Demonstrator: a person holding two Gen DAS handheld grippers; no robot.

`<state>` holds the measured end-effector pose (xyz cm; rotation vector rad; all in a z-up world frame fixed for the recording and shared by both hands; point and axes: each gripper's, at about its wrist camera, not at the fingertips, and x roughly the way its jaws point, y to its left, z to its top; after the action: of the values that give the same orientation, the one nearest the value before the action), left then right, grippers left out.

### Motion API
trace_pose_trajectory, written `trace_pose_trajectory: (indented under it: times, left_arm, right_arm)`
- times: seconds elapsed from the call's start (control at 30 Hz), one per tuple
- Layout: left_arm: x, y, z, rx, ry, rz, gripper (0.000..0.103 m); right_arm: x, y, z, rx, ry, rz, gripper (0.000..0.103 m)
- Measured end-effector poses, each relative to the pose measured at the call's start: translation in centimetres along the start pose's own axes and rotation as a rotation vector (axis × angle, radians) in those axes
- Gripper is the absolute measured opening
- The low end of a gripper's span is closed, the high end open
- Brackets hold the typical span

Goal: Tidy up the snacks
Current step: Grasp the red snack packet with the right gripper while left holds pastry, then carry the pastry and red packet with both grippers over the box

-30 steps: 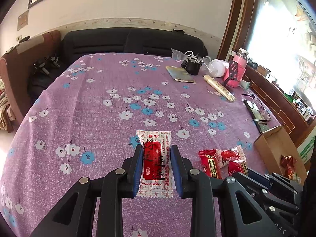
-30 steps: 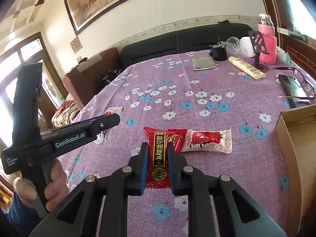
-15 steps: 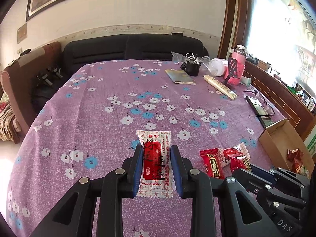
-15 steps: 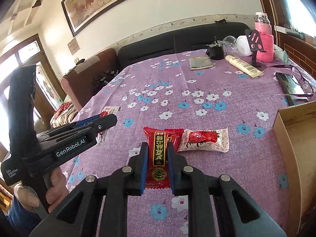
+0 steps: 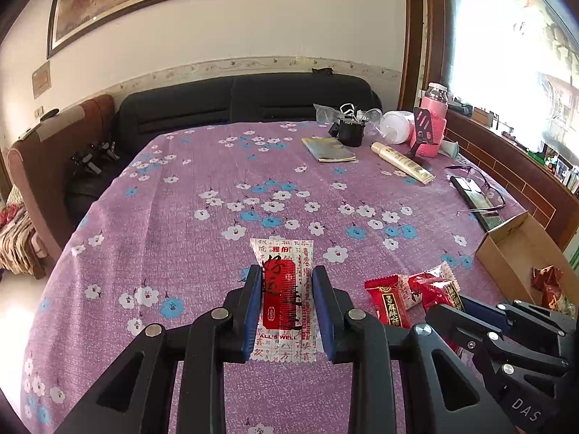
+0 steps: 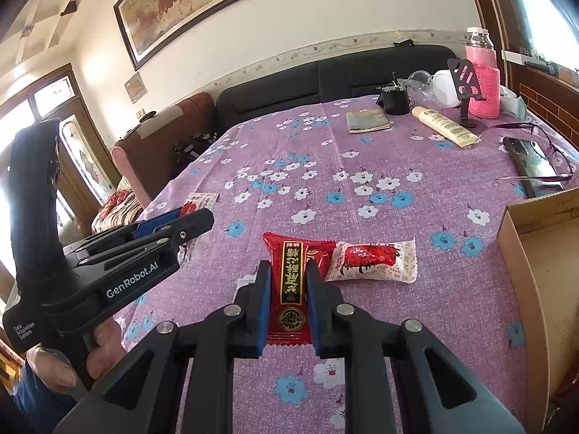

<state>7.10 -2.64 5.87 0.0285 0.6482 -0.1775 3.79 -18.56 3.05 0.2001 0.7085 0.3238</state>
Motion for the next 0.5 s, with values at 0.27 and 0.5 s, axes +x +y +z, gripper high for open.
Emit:
trace_pose_trajectory:
  times: [0.27,0.5]
  left_arm:
    - [-1.1,-1.3,-0.1,0.053,-0.058,0.031,0.029]
    - [-2.4,-2.1,-0.3,0.092,-0.115,0.056,0.029]
  right_arm:
    - [-0.7,-0.8,0.3,0.033,-0.026,-0.024,0.017]
    - [-2.3,-1.1,0.5,0.069,-0.05,-0.038,0.017]
